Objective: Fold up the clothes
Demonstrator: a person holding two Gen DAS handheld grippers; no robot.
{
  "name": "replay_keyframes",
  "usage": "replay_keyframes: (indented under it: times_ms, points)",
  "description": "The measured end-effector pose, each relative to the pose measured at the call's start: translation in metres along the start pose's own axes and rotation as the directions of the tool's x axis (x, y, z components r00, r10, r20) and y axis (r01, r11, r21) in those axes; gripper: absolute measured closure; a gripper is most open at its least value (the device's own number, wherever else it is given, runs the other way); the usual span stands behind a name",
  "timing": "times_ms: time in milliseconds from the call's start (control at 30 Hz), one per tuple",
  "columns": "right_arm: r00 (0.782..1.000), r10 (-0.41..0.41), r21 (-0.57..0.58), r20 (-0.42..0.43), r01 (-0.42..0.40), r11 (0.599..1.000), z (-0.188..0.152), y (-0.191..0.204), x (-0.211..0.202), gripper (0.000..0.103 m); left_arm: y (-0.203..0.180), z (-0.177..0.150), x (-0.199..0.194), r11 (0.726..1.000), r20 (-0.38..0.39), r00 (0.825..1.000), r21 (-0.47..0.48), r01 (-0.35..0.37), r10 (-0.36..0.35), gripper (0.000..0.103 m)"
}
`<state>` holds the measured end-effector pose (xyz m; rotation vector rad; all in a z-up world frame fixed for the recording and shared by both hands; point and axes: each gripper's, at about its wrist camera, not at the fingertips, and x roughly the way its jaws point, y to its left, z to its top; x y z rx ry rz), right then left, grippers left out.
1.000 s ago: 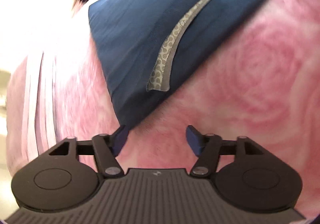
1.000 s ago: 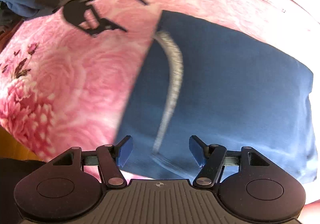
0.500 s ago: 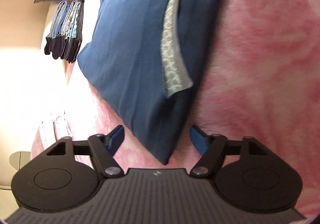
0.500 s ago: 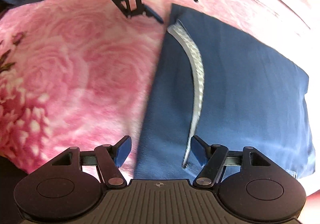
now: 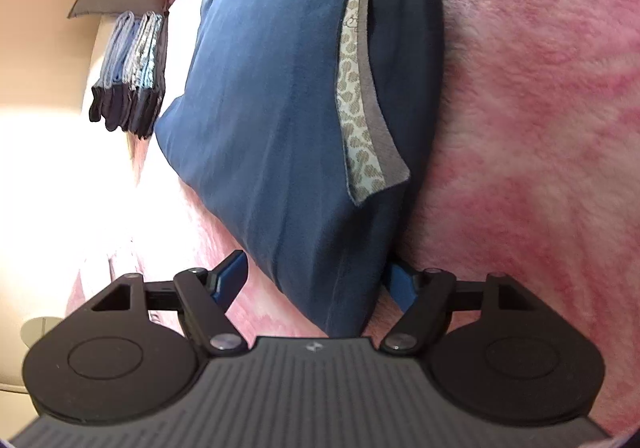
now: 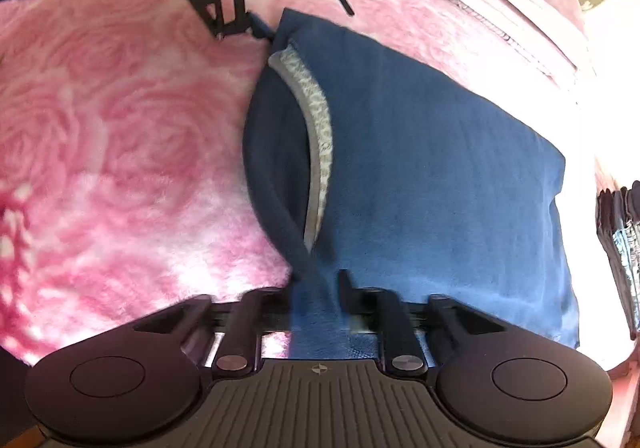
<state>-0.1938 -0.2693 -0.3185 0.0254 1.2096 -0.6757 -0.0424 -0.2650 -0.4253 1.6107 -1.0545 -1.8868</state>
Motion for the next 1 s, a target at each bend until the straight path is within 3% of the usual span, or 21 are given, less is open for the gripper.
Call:
replay_keyframes:
  times_ms: [133, 200, 333, 467, 733, 867, 1000]
  points:
    - [1.0, 0.025, 0.058, 0.014, -0.026, 0.998, 0.008, -0.014, -0.008, 0.099, 0.002, 0.004, 0.005, 1.0, 0.003, 1.0, 0.008, -0.016, 0.016, 0.031]
    - [0.999, 0.029, 0.092, 0.025, -0.031, 0.995, 0.012, -0.024, -0.015, 0.1, 0.005, 0.006, 0.008, 1.0, 0.003, 1.0, 0.009, -0.02, 0.02, 0.036]
    - [0.999, 0.025, 0.126, 0.046, -0.031, 0.991, 0.014, -0.039, -0.031, 0.1, 0.013, 0.006, 0.007, 0.999, -0.009, 1.0, -0.036, 0.008, -0.008, 0.078]
    - [0.998, 0.024, 0.178, 0.065, -0.035, 0.983, 0.016, -0.056, -0.044, 0.1, 0.022, 0.004, -0.002, 0.994, -0.015, 1.0, -0.108, 0.018, -0.02, 0.092]
    - [0.991, 0.109, 0.176, 0.072, -0.12, 0.977, 0.014, -0.06, -0.051, 0.101, 0.039, 0.005, -0.015, 0.985, -0.001, 0.997, -0.154, 0.08, -0.081, 0.096]
    - [0.981, 0.179, 0.151, 0.076, -0.189, 0.97, 0.007, -0.052, -0.066, 0.101, 0.041, 0.012, -0.038, 0.983, 0.012, 0.994, -0.146, 0.11, -0.109, 0.096]
    - [0.968, 0.239, 0.137, 0.081, -0.248, 0.959, 0.002, -0.048, -0.085, 0.101, 0.037, 0.021, -0.069, 0.97, 0.003, 0.983, -0.163, 0.182, -0.184, 0.096]
